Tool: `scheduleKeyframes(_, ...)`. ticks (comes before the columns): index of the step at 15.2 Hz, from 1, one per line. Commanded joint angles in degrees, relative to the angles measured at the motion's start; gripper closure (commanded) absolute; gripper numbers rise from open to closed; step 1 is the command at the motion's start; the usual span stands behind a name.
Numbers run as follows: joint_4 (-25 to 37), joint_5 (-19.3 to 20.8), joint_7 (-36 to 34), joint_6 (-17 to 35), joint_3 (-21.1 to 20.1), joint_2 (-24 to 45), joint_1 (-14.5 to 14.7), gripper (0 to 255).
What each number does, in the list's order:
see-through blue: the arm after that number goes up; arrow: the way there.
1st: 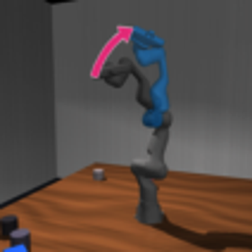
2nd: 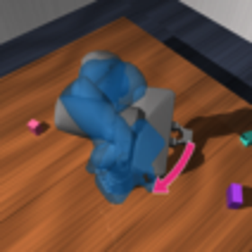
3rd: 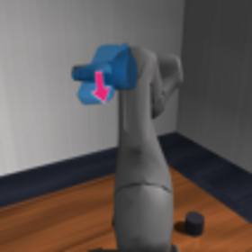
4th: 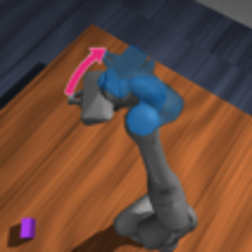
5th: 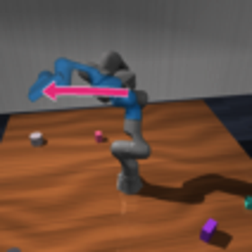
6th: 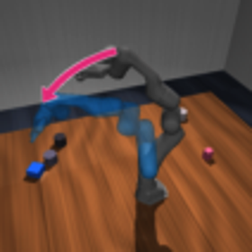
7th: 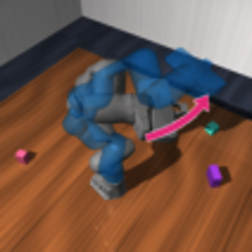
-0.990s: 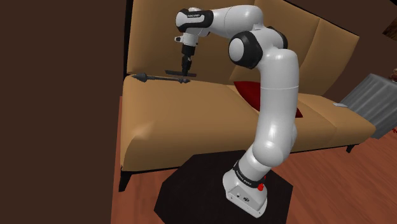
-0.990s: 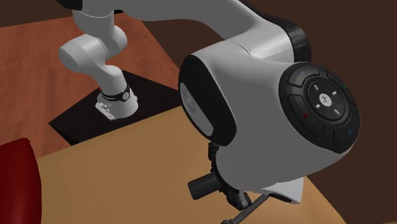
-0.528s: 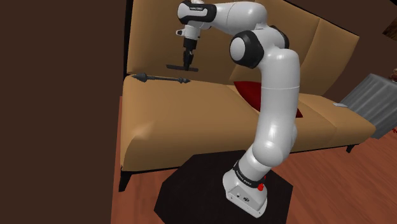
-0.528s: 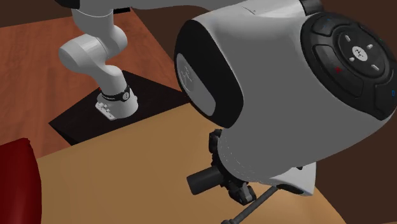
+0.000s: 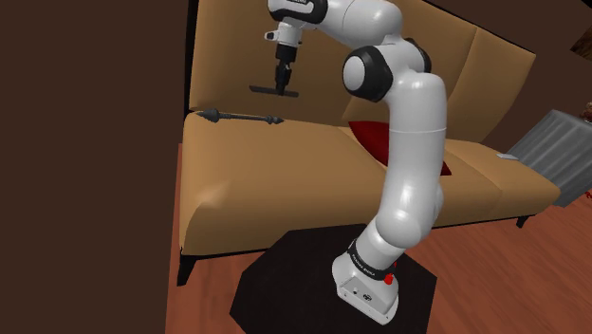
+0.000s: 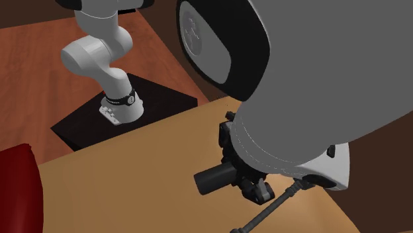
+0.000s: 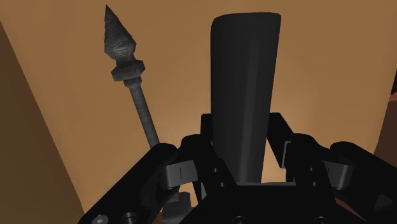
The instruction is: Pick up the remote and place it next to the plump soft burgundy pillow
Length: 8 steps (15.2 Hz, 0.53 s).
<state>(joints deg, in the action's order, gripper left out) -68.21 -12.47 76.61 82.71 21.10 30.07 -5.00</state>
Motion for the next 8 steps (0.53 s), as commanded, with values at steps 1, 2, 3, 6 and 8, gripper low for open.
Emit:
scheduleKeyframes(1,1.9,-0.1,-0.1,-1.6,0.0,0.3,-0.3,255)
scheduleKeyframes(2,2.9,-0.1,-0.1,-2.5,0.0,0.4,-0.5,255)
scheduleKeyframes(3,4.0,-0.2,-0.2,-3.4,0.0,0.6,-0.6,255)
scheduleKeyframes(6,7.0,-0.4,-0.4,-5.7,0.0,1.3,-1.1,255)
scheduleKeyframes(8,-1.1,1.2,1.2,-2.8,0.9,-3.9,-0.4,255)
